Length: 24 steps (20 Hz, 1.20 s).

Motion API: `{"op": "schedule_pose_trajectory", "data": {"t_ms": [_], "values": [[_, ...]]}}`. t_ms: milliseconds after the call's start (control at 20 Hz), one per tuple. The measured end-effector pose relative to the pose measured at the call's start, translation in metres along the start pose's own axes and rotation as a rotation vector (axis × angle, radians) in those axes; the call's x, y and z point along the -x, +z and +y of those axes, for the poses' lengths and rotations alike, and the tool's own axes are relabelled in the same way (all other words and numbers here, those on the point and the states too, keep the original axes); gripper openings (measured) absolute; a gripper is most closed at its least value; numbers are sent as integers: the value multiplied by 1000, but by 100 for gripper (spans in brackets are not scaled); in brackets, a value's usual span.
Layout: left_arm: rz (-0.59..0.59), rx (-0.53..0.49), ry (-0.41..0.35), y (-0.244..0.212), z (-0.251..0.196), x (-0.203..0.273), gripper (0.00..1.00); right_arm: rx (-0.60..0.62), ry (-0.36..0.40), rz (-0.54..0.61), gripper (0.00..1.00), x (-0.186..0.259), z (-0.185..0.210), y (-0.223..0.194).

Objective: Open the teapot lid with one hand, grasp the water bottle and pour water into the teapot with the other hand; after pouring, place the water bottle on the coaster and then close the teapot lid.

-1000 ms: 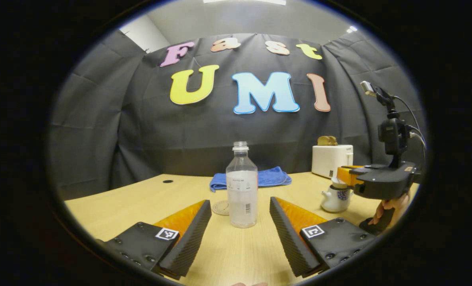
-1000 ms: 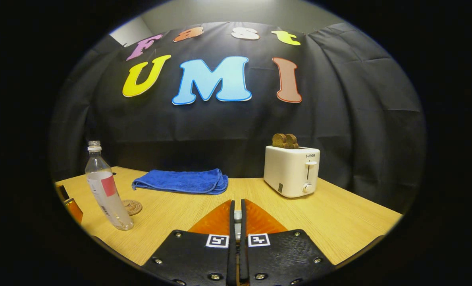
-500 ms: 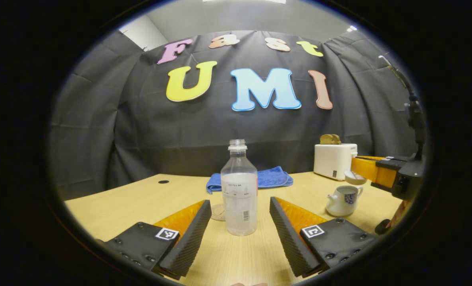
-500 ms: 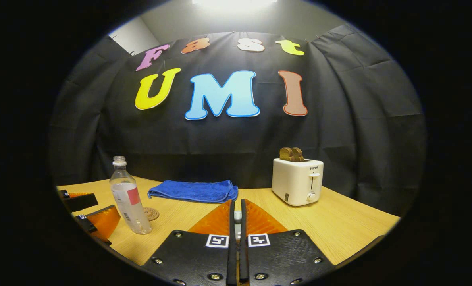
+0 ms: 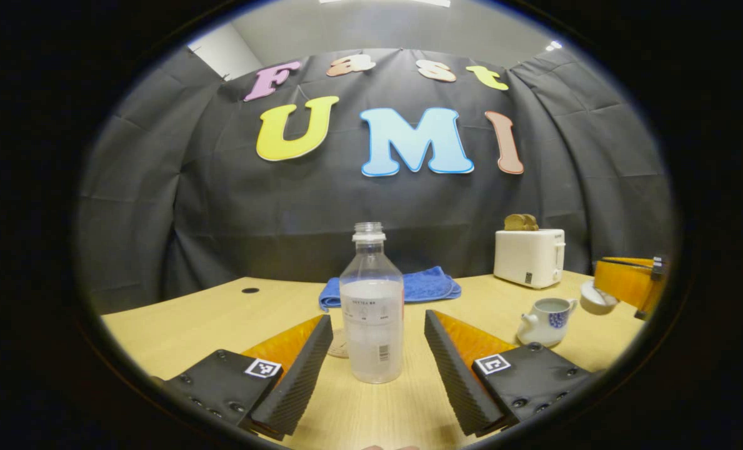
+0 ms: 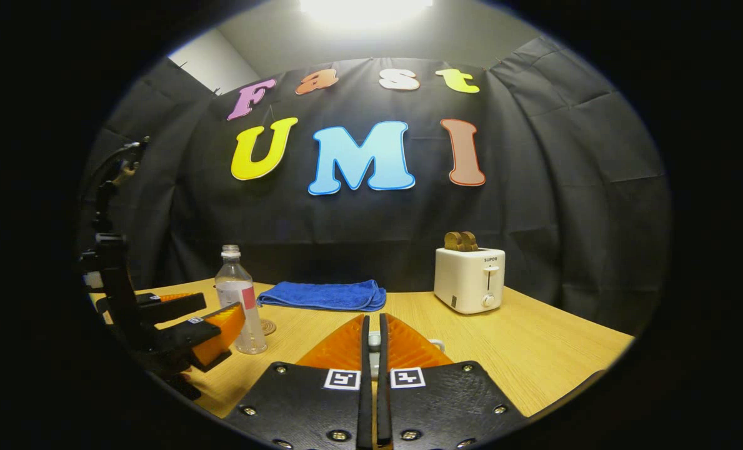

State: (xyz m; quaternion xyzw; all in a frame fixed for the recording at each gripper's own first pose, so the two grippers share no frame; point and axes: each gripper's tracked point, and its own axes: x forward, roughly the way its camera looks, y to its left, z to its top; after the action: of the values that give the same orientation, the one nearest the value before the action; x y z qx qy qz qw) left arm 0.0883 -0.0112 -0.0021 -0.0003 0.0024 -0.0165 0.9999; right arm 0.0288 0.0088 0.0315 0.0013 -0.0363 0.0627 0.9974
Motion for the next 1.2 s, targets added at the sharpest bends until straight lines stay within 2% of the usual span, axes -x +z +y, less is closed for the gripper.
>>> {"op": "schedule_pose_trajectory", "data": {"t_ms": [400, 600, 650, 750, 800, 1200], "values": [[7, 2, 24, 0, 7, -48, 100, -4, 21, 9, 3, 5, 3, -7], [19, 5, -16, -2, 0, -58, 100, 5, 29, 14, 3, 5, 6, -9], [23, 6, -29, -3, -1, -61, 99, 5, 33, 19, 3, 7, 8, -10], [27, 5, -37, -4, -1, -61, 89, 6, 40, 29, 3, 12, 10, -11], [26, 4, -37, -3, -1, -61, 87, 2, 47, 38, 3, 16, 13, -13], [18, 3, -53, -1, -2, -55, 84, -9, 98, 63, 3, 64, 19, -14]]}}
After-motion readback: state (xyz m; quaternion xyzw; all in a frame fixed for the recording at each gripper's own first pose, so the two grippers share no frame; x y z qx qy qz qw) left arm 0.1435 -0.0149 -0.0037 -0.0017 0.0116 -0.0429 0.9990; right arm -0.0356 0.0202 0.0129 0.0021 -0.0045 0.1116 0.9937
